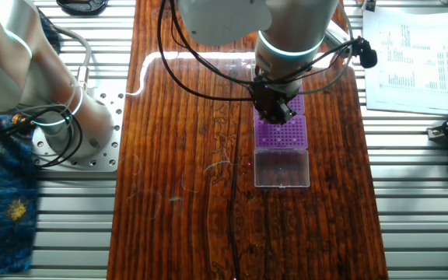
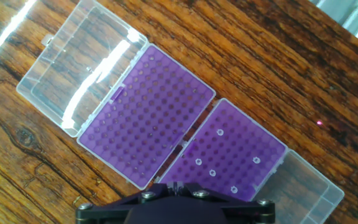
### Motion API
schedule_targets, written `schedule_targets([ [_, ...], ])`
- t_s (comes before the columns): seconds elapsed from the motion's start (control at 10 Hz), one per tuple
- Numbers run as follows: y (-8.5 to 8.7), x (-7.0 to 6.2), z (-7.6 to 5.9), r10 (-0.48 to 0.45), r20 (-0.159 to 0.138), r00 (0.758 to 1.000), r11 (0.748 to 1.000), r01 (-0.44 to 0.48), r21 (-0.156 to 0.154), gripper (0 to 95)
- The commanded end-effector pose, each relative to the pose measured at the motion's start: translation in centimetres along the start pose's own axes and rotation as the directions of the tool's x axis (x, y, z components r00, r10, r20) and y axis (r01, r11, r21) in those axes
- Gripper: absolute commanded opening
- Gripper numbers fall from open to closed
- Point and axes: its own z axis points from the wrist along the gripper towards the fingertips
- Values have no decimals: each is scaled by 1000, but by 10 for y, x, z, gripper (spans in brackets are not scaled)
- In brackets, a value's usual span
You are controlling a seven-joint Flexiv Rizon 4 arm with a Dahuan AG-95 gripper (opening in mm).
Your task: Transfer all small pipette tips from one holder to another
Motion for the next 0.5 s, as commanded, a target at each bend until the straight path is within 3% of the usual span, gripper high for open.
schedule_targets([
  [0.1,0,0,2,2,2,1000,1000,-2,3,190],
  [0.5,-1,0,4,5,2,1000,1000,-5,3,190],
])
